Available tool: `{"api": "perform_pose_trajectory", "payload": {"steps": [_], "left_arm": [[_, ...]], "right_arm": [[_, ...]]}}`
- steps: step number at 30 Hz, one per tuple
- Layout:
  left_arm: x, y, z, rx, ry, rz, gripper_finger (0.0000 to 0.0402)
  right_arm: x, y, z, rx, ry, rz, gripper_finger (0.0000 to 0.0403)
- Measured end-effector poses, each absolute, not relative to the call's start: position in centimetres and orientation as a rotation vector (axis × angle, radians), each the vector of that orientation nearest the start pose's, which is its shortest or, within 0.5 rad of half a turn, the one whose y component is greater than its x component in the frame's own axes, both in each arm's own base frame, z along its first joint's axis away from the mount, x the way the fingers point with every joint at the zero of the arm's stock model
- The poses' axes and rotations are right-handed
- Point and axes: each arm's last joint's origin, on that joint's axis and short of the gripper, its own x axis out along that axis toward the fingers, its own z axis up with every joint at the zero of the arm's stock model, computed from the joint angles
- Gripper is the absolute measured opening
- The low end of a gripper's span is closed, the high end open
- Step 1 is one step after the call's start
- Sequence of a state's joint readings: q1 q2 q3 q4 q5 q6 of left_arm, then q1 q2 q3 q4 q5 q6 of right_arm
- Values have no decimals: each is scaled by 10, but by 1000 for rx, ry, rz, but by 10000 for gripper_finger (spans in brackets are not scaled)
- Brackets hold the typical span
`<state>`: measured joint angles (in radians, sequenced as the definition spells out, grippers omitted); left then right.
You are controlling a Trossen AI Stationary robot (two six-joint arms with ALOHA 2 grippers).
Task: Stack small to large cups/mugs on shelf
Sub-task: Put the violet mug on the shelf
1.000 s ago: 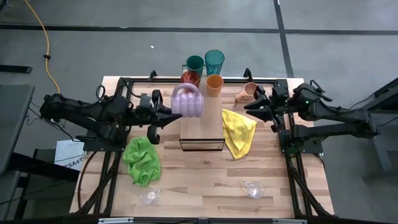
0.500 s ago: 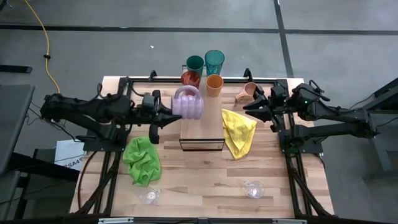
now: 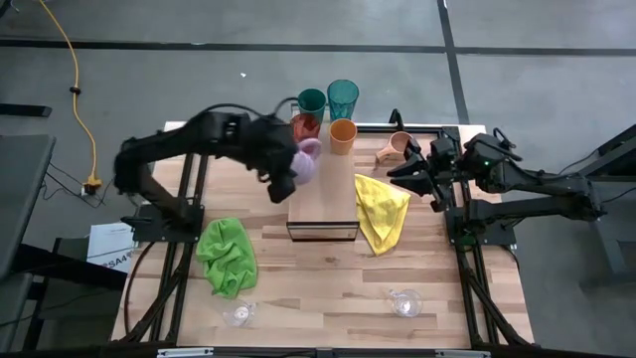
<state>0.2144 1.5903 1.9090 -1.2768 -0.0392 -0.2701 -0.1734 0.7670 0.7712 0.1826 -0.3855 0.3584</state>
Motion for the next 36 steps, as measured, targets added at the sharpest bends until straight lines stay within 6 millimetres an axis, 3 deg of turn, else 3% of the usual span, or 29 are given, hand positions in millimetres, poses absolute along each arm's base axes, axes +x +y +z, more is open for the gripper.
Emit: {"api": "perform_pose_trajectory", "payload": {"steps": [6, 16, 25, 36], "left_arm": [[320, 73, 407, -260, 1031, 317, 20], [340, 78, 374, -220, 1216, 272, 20], [344, 83, 374, -206, 1189, 256, 20], [349, 102, 359, -215, 1242, 228, 20]], "right_arm": [[167, -18, 363, 312, -113, 236, 85], [168, -18, 361, 316, -99, 233, 85], [168, -18, 361, 317, -96, 232, 85], [168, -19, 361, 316, -93, 231, 85]]}}
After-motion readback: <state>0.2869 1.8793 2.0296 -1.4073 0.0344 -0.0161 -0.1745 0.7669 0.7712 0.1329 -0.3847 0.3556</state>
